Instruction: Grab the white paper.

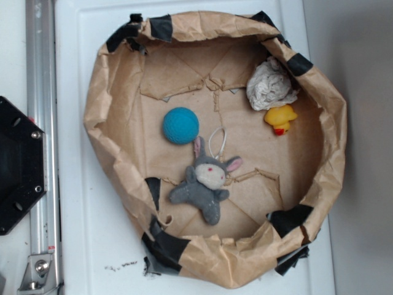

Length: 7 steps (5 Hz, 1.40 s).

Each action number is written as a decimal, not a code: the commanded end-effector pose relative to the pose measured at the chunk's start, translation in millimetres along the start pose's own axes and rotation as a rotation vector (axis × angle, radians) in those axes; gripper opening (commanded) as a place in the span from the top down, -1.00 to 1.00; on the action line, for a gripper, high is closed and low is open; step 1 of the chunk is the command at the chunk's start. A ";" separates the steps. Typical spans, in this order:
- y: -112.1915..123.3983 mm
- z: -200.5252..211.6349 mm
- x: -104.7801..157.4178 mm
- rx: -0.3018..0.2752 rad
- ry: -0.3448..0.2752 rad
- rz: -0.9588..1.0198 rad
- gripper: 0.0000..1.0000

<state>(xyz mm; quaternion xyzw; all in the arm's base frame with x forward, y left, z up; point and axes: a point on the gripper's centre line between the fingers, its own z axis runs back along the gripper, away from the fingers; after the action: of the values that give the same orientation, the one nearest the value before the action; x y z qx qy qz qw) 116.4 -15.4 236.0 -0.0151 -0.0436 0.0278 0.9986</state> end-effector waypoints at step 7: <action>52.4 -167.2 171.0 0.102 -0.204 -0.062 -1.00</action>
<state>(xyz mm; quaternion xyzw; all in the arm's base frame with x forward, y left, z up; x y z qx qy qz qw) 285.1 39.2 63.3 0.0358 -0.1142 -0.0027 0.9928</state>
